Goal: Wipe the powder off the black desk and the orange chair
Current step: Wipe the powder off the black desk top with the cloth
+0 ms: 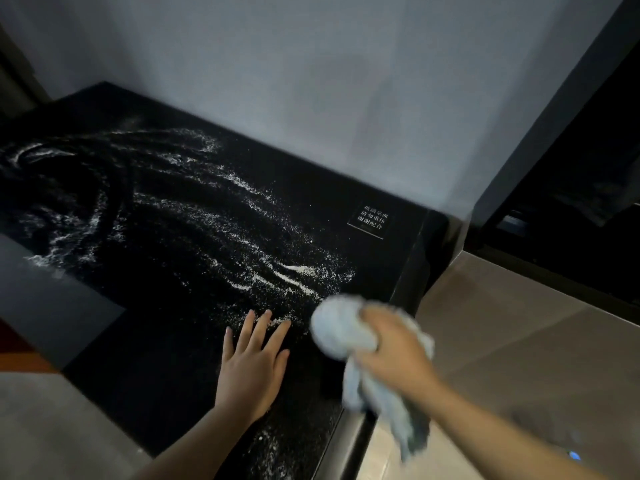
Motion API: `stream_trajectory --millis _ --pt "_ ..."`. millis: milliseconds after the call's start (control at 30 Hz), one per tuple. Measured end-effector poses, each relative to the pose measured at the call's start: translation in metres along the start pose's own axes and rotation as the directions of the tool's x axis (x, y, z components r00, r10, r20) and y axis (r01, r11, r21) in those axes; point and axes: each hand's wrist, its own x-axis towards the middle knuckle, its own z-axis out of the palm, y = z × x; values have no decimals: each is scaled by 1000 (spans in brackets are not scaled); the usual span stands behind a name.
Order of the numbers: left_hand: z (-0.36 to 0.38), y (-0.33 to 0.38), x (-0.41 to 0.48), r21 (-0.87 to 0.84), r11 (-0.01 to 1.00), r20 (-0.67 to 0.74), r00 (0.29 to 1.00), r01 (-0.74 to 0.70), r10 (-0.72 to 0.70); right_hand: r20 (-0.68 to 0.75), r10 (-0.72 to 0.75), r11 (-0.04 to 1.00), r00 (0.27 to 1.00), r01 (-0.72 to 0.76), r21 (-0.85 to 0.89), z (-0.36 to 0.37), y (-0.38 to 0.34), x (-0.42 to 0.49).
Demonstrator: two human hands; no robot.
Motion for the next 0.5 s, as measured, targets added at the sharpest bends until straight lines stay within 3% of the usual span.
stream_trajectory --millis 67,167,200,267,333,367,433,500 --pt "-2 4 6 -16 1000 0 1000 -4 4 -137 182 961 974 -206 -184 -21 24 36" --pt "-2 8 10 -40 999 3 1000 -9 9 -24 373 821 927 -342 -456 -25 36 45" --pt "-2 8 9 -58 998 -11 1000 -4 3 11 344 814 939 -292 -502 -17 32 34" --pt "-1 10 7 -109 994 -59 998 18 -24 103 105 871 989 -42 -489 3 13 1" --pt "-2 10 3 -136 990 -78 996 26 -37 171 -107 929 979 160 -332 12 7 -22" --pt "-1 10 1 -133 991 -80 996 29 -40 168 -142 950 975 182 -253 10 9 -20" --pt "0 5 -2 -93 995 -53 997 45 -50 48 -51 969 998 61 -239 -1 18 3" --pt "2 0 -5 -32 997 -21 997 68 -69 -17 142 924 990 -139 -357 -10 29 28"
